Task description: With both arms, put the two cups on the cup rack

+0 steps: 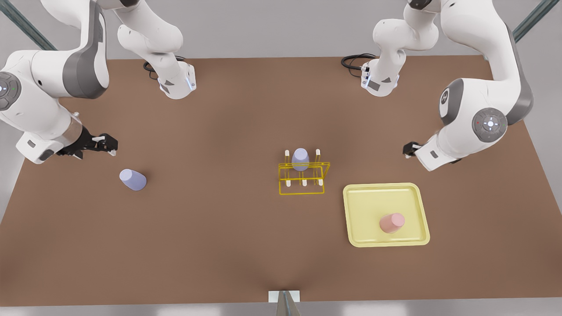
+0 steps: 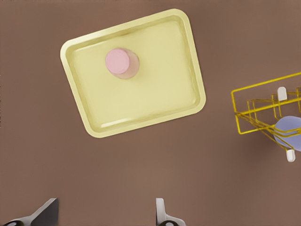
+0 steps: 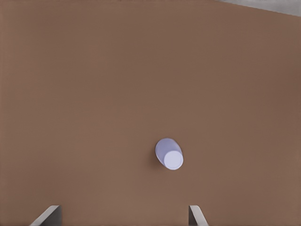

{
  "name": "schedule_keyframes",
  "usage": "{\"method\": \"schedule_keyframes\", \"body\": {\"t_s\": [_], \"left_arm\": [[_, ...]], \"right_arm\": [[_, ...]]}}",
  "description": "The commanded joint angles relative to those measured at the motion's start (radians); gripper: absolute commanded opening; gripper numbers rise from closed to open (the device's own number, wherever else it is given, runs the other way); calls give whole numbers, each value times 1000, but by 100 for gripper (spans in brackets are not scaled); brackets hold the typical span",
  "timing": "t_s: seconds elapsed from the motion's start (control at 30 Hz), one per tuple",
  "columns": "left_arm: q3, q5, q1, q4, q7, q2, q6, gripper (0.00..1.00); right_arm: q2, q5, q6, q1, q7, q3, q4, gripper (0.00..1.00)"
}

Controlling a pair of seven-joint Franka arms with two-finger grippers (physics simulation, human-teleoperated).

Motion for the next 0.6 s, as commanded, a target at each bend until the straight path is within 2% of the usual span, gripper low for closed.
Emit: {"method": "schedule_keyframes", "body": {"t_s": [0.0, 0.07, 0.13, 0.17, 0.23, 0.4, 0.57], "left_arm": [[1, -3, -1, 0, -109, 1, 69, 100], [4, 0, -1, 0, -109, 33, 72, 100], [25, -27, 24, 37, -116, 184, 141, 100], [25, -43, 25, 60, -116, 270, 215, 100], [24, -41, 34, 66, -116, 402, 413, 100], [10, -63, 56, 66, -110, 522, 606, 100], [10, -121, 48, 58, -107, 539, 619, 100]], "right_arm": [[-6, 0, 3, 0, -48, 0, -2, 100], [-3, -2, 3, -2, -60, 0, -2, 100], [37, -6, 11, -31, -71, -3, -14, 100], [77, -11, 18, -70, -92, -4, -23, 100], [101, 0, 161, -100, -91, -4, -103, 100], [107, 63, 460, -153, -88, -6, -342, 100], [106, 86, 617, -184, -84, -6, -468, 100]]}}
